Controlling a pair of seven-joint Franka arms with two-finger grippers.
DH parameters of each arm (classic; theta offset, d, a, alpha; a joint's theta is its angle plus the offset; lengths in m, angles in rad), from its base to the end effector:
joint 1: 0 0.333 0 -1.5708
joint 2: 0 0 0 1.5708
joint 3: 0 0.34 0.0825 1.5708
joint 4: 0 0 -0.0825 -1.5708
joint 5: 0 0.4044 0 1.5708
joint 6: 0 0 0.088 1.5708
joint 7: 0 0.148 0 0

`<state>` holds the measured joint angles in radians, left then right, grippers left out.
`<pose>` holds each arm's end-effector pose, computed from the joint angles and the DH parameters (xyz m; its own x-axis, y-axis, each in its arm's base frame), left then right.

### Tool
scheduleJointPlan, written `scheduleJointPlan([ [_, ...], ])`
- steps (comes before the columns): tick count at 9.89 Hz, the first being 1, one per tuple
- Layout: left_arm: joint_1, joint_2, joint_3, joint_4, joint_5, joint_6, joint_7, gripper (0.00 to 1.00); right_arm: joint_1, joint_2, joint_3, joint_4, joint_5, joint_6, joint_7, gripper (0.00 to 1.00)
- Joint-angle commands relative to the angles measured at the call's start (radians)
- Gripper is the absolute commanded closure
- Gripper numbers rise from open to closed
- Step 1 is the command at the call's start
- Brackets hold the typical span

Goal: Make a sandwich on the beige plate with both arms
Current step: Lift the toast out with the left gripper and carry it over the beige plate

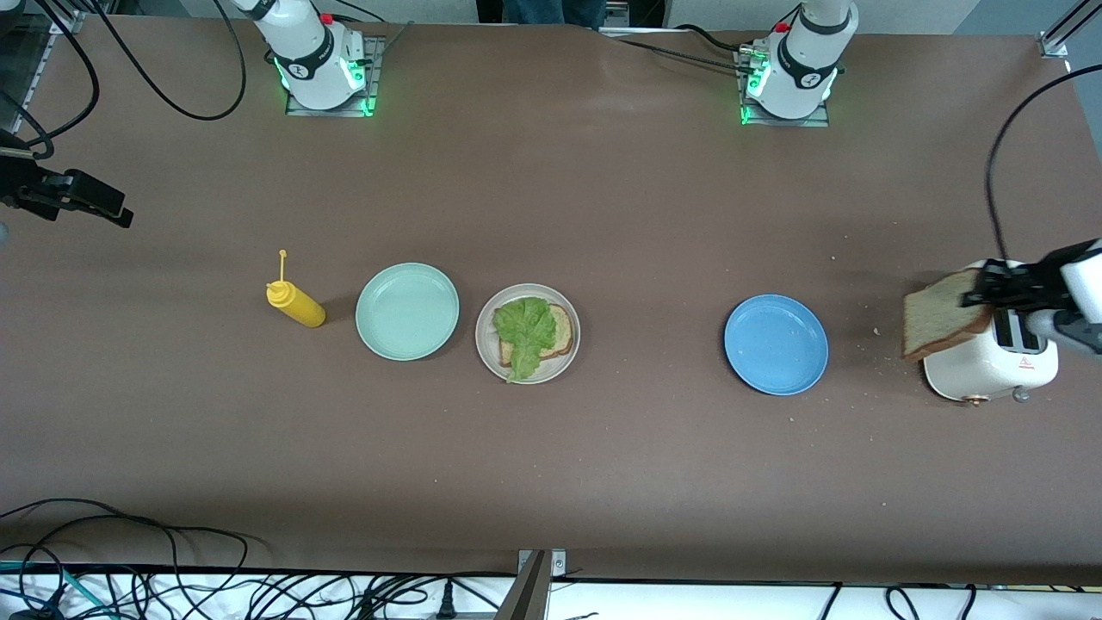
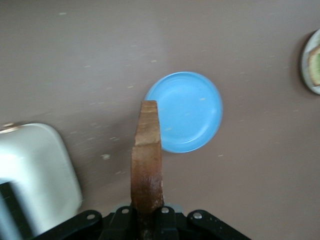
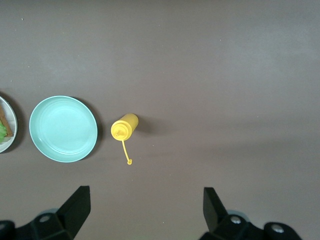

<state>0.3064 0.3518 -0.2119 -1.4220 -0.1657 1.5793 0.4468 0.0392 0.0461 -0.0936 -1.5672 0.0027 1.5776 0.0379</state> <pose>0.6623 0.0567 0.4690 0.9408 -0.3322 -0.0670 -0.3002 -0.9086 0.2903 0.5874 -0.0305 0.5831 0.9951 -0.0922 -0.0354 -0.0922 -0.9957 0.0029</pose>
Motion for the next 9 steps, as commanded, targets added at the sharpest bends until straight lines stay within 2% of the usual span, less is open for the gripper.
scheduleJointPlan([
  [1,-0.085,0.058,0.005,0.020,-0.189,-0.027,-0.106,1.00,0.001,-0.005,-0.005,0.015,0.019,-0.022,0.007,0.00],
  [3,-0.133,0.123,0.005,0.023,-0.427,-0.027,-0.155,1.00,0.001,-0.005,-0.005,0.015,0.019,-0.024,0.007,0.00],
  [5,-0.209,0.166,0.006,0.023,-0.555,-0.019,-0.168,1.00,0.001,-0.005,-0.003,0.015,0.019,-0.025,0.007,0.00],
  [7,-0.268,0.205,0.006,0.023,-0.603,-0.012,-0.310,1.00,0.001,-0.005,-0.003,0.015,0.019,-0.025,0.007,0.00],
  [9,-0.312,0.236,0.006,0.020,-0.684,0.019,-0.327,1.00,0.001,-0.005,-0.002,0.015,0.020,-0.025,0.007,0.00],
])
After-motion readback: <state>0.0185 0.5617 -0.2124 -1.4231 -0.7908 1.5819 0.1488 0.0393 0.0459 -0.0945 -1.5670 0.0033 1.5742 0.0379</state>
